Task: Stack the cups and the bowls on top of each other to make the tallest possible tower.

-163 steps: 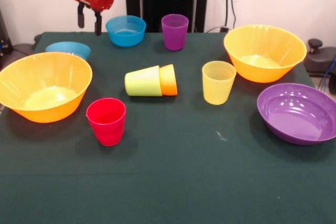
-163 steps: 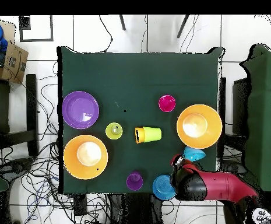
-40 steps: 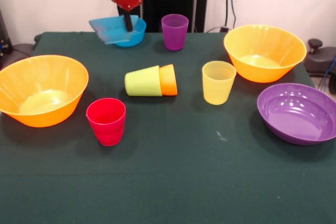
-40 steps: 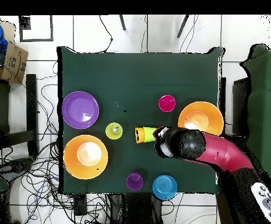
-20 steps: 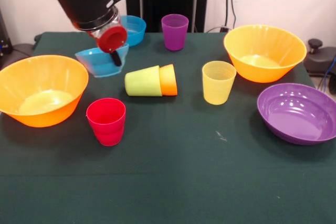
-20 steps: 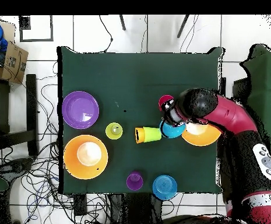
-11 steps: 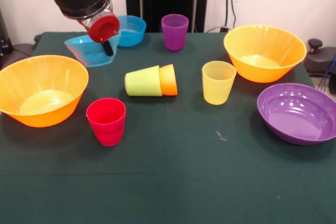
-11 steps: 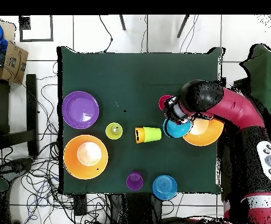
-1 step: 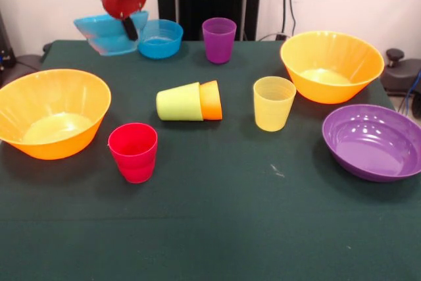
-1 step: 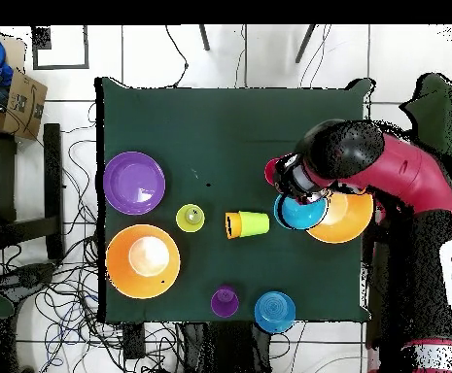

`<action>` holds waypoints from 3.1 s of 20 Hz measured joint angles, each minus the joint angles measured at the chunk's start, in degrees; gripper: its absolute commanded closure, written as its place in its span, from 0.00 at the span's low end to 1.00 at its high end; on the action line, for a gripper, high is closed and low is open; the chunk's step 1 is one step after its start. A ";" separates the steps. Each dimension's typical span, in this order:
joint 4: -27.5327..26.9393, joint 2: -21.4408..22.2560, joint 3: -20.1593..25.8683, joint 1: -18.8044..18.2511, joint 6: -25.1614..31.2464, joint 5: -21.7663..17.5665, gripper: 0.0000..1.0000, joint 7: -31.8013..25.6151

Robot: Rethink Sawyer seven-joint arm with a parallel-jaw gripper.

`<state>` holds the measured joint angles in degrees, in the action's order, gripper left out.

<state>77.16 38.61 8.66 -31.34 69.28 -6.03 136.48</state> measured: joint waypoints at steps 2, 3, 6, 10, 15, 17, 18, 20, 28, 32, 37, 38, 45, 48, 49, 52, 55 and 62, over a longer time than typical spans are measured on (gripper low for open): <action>-1.70 0.07 -0.80 0.90 1.45 0.18 1.00 0.00; -2.20 0.00 -0.99 1.13 1.75 0.21 1.00 0.00; -5.47 -1.07 -1.79 2.29 2.61 0.46 1.00 0.00; -9.91 -3.37 -1.98 3.26 2.63 0.74 1.00 0.00; -15.91 -7.24 -2.26 4.36 3.64 0.81 1.00 0.00; -19.79 -10.08 -2.78 5.18 4.90 0.80 1.00 0.00; -21.04 -11.01 -3.00 5.45 5.42 0.76 1.00 0.00; -25.41 -14.34 -3.71 6.38 7.68 0.80 1.00 0.00; -35.15 -21.90 -4.79 7.80 13.26 0.77 1.00 0.00; -39.05 -25.05 -4.96 7.86 14.50 0.79 1.00 0.00; -42.67 -28.41 -5.27 7.86 14.71 1.11 1.00 0.00; -42.91 -28.71 -5.29 7.86 14.71 1.22 1.00 0.00; -45.19 -31.41 -5.61 8.02 15.02 2.16 1.00 0.00; -45.36 -31.78 -5.75 8.04 15.24 2.50 1.00 0.00; -45.37 -31.78 -5.82 8.05 15.25 2.62 1.00 0.00; -45.36 -31.51 -6.09 8.09 15.31 3.21 1.00 0.00; -45.36 -31.09 -6.41 8.15 15.48 4.06 1.00 0.00; -45.36 -29.25 -7.78 8.65 15.75 5.76 1.00 0.00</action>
<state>31.80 9.36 0.88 -22.69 85.03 -0.27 136.48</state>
